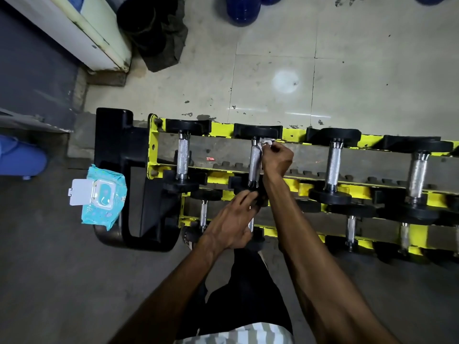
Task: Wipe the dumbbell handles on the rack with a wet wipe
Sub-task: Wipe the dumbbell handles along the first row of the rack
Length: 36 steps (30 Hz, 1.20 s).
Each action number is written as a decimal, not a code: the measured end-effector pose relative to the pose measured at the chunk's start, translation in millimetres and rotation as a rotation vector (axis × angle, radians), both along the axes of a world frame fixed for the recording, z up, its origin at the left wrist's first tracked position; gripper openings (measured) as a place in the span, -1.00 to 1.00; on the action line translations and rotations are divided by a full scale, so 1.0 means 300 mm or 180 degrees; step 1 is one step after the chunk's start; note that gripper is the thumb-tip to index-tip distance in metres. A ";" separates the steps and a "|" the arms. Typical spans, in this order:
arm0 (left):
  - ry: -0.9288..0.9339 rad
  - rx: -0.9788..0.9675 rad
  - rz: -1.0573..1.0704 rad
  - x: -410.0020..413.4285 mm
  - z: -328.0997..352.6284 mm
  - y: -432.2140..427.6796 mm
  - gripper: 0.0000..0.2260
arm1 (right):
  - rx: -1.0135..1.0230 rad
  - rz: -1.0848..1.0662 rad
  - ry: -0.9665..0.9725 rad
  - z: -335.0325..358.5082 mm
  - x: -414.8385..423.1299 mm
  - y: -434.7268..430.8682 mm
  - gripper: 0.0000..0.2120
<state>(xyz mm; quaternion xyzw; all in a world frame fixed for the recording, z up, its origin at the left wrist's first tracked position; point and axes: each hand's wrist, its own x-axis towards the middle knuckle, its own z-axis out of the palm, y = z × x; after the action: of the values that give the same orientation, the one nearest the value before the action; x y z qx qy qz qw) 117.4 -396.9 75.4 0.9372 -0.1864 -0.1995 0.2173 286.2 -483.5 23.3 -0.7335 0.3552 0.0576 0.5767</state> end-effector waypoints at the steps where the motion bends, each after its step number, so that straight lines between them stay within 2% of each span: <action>1: 0.0009 0.0044 -0.0015 0.002 -0.004 0.002 -0.43 | -0.0013 0.0157 -0.0015 -0.008 -0.003 -0.011 -0.89; 5: 0.0089 0.0246 -0.0066 0.001 -0.019 0.009 -0.20 | -0.0171 0.1046 0.0012 -0.053 -0.015 -0.101 -0.86; 7: 0.0095 0.0291 -0.0053 -0.001 -0.020 0.009 -0.18 | -0.0167 0.1538 0.0083 -0.057 -0.032 -0.150 -0.84; 10: 0.0082 0.0295 -0.0044 -0.004 -0.020 0.005 -0.18 | -0.0552 0.2283 0.0321 -0.056 -0.116 -0.203 -0.89; 13: 0.0111 0.0228 -0.0038 -0.007 -0.029 0.006 -0.19 | -0.0940 0.2579 0.0667 -0.058 -0.173 -0.216 -0.89; 16: 0.0105 0.0209 -0.0030 -0.006 -0.031 0.009 -0.19 | -0.0693 0.2356 0.0596 -0.055 -0.160 -0.201 -0.93; 20: 0.0135 0.0284 -0.0057 -0.004 -0.029 0.005 -0.18 | -0.0050 0.1409 0.0369 -0.012 -0.084 -0.125 -0.86; 25: 0.0113 0.0295 -0.0102 -0.003 -0.032 0.008 -0.16 | 0.0891 0.0783 0.1237 -0.003 0.099 -0.068 -0.91; 29: 0.0109 0.0303 -0.0080 -0.009 -0.034 0.008 -0.16 | 0.1672 0.0549 0.1412 0.034 0.086 -0.086 -0.81; 33: 0.0064 0.0288 -0.0062 -0.011 -0.028 0.006 -0.16 | 0.1826 0.0477 0.1504 0.037 0.087 -0.067 -0.78; 36: -0.0001 0.0322 -0.0081 -0.005 -0.016 0.008 -0.17 | 0.1314 0.0398 0.1023 0.026 0.057 -0.049 -0.78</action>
<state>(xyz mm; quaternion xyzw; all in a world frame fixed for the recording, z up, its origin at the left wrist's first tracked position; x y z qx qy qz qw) 115.9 -394.6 70.6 0.9445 -0.1880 -0.2112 0.1671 303.2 -498.2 31.1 -0.6023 0.3769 0.2799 0.6456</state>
